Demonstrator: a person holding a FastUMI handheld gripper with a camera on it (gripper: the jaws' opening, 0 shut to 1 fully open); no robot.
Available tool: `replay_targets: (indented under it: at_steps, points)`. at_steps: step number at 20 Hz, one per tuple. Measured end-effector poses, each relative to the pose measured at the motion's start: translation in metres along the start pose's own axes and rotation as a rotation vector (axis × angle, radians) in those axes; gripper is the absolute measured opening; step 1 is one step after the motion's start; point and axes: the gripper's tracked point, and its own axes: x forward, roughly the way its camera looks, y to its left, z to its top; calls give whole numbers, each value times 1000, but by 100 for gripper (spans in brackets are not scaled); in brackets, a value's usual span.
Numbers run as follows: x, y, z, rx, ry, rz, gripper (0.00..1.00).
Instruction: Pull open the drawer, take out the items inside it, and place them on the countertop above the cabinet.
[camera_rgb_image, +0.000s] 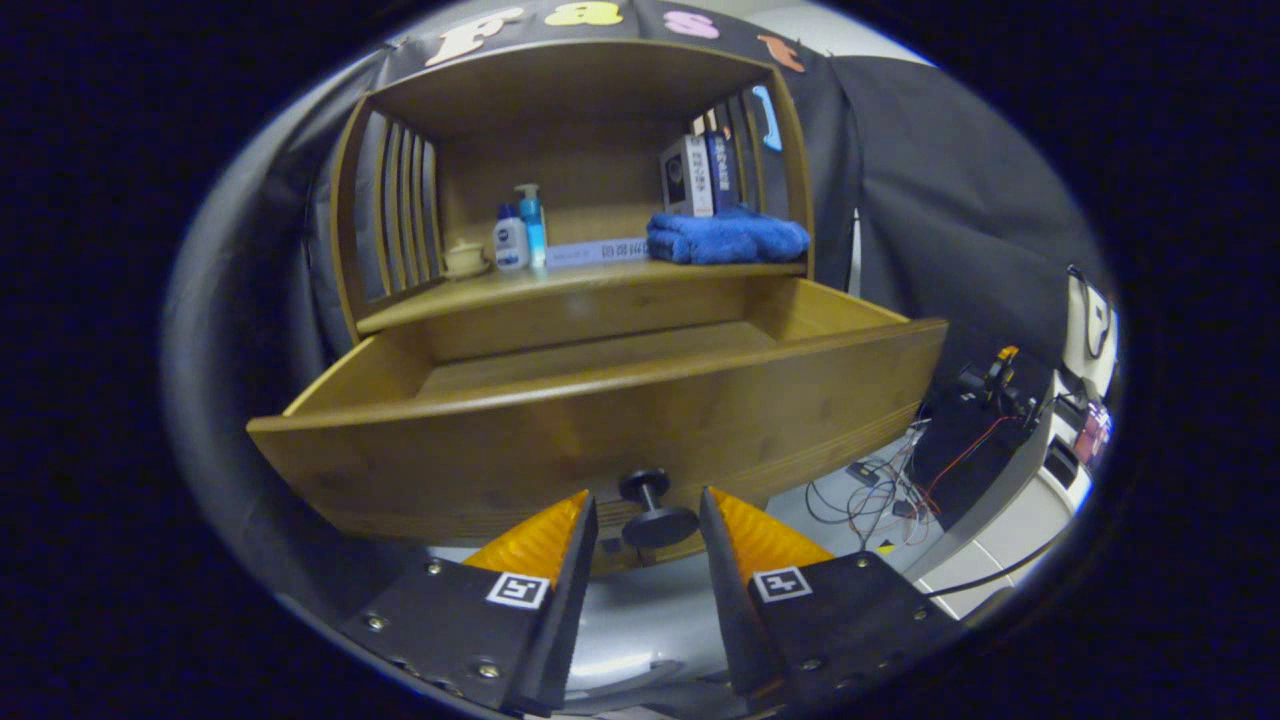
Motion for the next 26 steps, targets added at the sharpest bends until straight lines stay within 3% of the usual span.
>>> replay_targets:
  at_steps: [5,9,12,21,23,26]
  points:
    - [-12,-11,80,29,-126,-146,59]
    - [7,-2,118,56,-81,-264,60]
    - [29,15,138,109,-25,-300,60]
    - [89,33,101,111,364,-371,59]
    - [92,26,81,110,483,-406,59]
    - [97,23,42,66,651,-385,59]
